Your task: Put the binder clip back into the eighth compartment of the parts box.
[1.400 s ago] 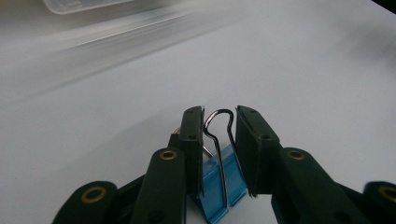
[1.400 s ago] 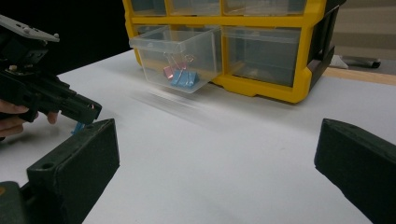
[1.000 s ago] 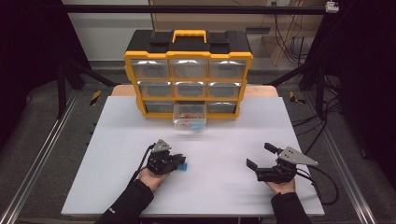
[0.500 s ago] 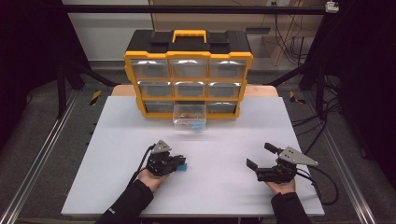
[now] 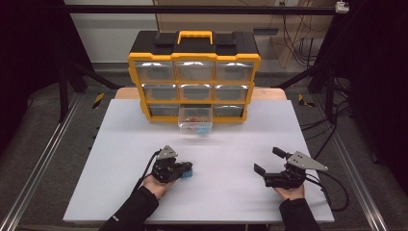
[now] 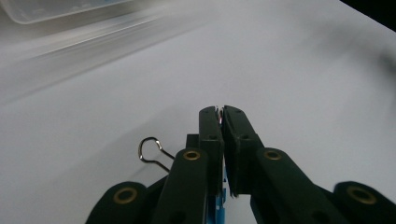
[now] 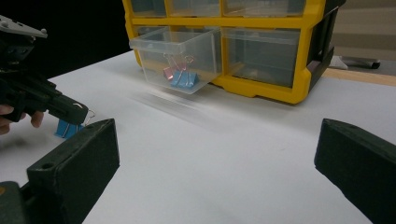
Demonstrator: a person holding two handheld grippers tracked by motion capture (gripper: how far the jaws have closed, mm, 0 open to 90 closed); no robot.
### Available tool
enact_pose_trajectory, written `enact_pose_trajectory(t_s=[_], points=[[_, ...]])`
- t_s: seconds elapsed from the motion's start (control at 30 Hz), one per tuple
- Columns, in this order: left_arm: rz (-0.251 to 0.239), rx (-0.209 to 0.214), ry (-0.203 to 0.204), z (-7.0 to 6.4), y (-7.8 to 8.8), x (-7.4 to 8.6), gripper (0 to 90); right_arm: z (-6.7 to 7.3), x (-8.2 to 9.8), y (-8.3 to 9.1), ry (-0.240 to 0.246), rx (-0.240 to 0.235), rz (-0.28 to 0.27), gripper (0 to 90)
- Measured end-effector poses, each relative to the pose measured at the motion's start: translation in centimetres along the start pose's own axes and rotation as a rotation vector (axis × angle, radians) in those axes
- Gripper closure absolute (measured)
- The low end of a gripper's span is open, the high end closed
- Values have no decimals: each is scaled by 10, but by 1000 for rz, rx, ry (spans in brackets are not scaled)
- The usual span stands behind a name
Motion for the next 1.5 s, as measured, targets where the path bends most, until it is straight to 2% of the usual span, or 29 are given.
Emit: enact_pose_trajectory(t_s=[0.4, 0.63, 0.93, 1.5], points=[[-1, 3, -13, -3, 1, 0, 877, 0, 0, 0, 2, -6, 2, 5], [-12, 4, -19, -4, 7, -2, 877, -1, 0, 0, 3, -6, 2, 5], [-51, 6, -40, -9, 20, -11, 876, 0, 0, 1, -6, -4, 0, 5], [-139, -17, -33, -5, 48, -30, 876, 0, 0, 0, 0, -4, 1, 5]])
Point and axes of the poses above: each handheld gripper's, and its own axes: y roughly backward along the jaws, x roughly out of its underside, z roughly to its left, the point moved 3 cm from there along -y, roughly forward along the jaws, and after that the axes turned 1 degree about -z, right-handed, at the moved point
